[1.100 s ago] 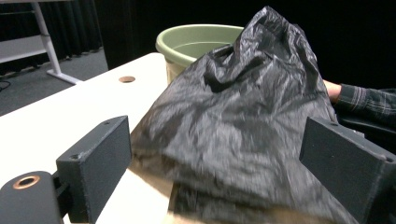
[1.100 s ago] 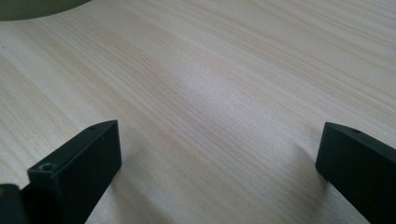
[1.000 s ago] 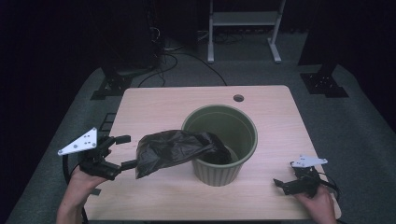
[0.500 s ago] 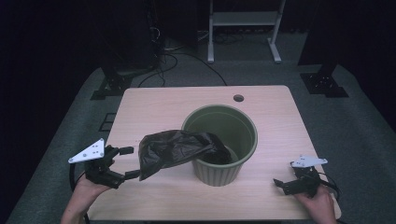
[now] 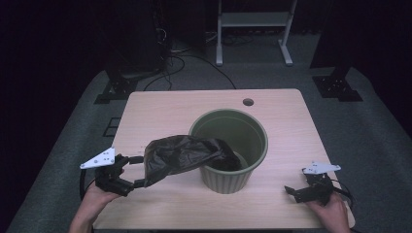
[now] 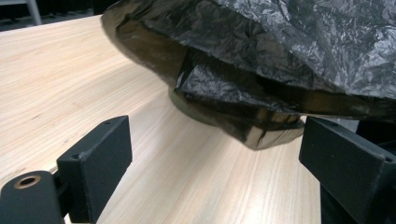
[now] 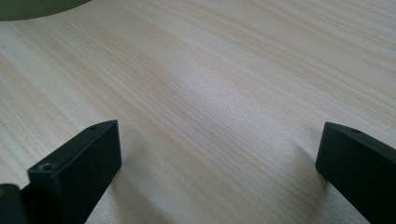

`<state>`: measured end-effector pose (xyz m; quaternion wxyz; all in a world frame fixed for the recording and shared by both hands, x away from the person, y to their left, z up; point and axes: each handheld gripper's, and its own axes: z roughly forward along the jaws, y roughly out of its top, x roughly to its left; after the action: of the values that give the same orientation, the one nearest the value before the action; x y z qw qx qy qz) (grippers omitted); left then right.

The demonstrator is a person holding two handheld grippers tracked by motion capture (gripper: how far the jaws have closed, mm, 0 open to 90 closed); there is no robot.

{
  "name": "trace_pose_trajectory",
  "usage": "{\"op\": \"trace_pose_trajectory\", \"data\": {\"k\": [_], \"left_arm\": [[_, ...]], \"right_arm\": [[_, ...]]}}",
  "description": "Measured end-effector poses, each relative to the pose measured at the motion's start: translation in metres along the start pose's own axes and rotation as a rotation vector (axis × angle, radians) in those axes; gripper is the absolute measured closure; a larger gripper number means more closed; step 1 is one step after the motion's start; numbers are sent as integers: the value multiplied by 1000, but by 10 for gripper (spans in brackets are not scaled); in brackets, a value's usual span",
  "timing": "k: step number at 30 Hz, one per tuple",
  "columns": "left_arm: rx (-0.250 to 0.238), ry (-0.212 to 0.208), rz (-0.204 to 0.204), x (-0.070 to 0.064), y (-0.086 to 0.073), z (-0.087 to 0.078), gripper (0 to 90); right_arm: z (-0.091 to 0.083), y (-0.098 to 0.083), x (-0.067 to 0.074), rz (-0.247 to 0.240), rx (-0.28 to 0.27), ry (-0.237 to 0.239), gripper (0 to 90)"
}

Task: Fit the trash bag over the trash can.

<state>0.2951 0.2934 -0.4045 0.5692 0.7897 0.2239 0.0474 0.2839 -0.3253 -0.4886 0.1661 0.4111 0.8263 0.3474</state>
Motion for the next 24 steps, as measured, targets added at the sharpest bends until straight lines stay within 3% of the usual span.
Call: {"op": "trace_pose_trajectory", "data": {"k": [5,8,12,15,18,24], "left_arm": [[-12,-47,-16,4,3,13,128],[-26,-98,-20,5,4,19,241],[-36,-145,-6,6,6,29,505],[-51,-159,9,5,8,33,712],[-62,-157,40,1,14,32,863],[-138,-130,89,-6,35,23,890]], "right_arm": [[0,0,0,0,0,0,0],[0,0,0,0,0,0,0],[0,0,0,0,0,0,0],[0,0,0,0,0,0,0],[0,0,0,0,0,0,0],[0,0,0,0,0,0,0]]}}
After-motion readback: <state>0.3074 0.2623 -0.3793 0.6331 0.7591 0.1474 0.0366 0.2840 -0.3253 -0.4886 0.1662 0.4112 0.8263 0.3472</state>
